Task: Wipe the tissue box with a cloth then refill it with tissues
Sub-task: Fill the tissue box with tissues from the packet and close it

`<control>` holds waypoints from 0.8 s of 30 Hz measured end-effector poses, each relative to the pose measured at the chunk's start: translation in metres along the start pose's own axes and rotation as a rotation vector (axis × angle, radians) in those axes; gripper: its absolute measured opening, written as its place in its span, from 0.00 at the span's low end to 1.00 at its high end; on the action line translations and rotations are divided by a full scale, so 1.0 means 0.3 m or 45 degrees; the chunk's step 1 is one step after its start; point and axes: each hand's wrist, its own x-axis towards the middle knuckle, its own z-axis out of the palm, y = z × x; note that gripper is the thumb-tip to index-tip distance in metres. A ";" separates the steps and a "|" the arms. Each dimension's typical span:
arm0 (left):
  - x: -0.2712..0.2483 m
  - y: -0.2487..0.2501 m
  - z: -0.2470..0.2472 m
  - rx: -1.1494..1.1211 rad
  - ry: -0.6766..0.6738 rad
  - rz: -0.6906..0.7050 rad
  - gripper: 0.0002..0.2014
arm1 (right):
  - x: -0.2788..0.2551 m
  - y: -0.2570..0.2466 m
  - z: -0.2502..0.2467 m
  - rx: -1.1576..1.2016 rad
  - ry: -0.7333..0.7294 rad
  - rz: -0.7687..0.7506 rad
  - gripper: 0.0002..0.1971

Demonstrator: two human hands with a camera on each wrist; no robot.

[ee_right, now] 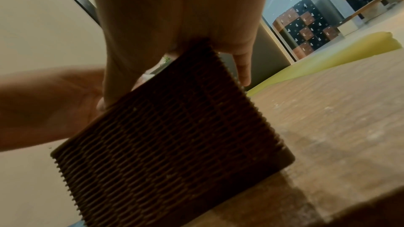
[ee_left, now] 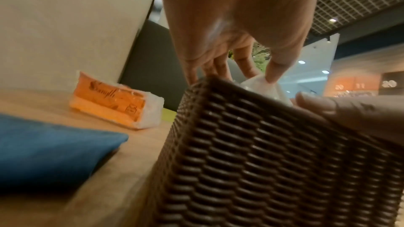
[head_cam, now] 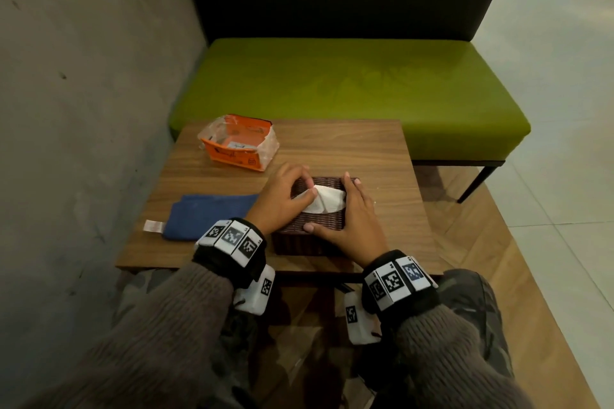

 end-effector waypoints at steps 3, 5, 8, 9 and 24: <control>-0.062 0.002 0.009 -0.156 0.320 0.017 0.14 | -0.021 0.029 0.001 0.177 0.165 -0.046 0.51; -0.130 0.011 0.014 -0.119 0.577 0.038 0.13 | -0.056 0.049 -0.004 0.136 0.380 -0.118 0.36; -0.240 0.002 0.041 0.147 0.597 0.084 0.11 | -0.121 0.061 -0.007 -0.027 0.498 -0.241 0.17; -0.265 -0.010 0.053 0.238 0.516 0.103 0.11 | -0.134 0.066 -0.001 -0.066 0.465 -0.269 0.14; -0.014 -0.019 0.059 0.407 0.233 -0.065 0.15 | 0.104 0.075 -0.027 -0.085 0.291 -0.051 0.14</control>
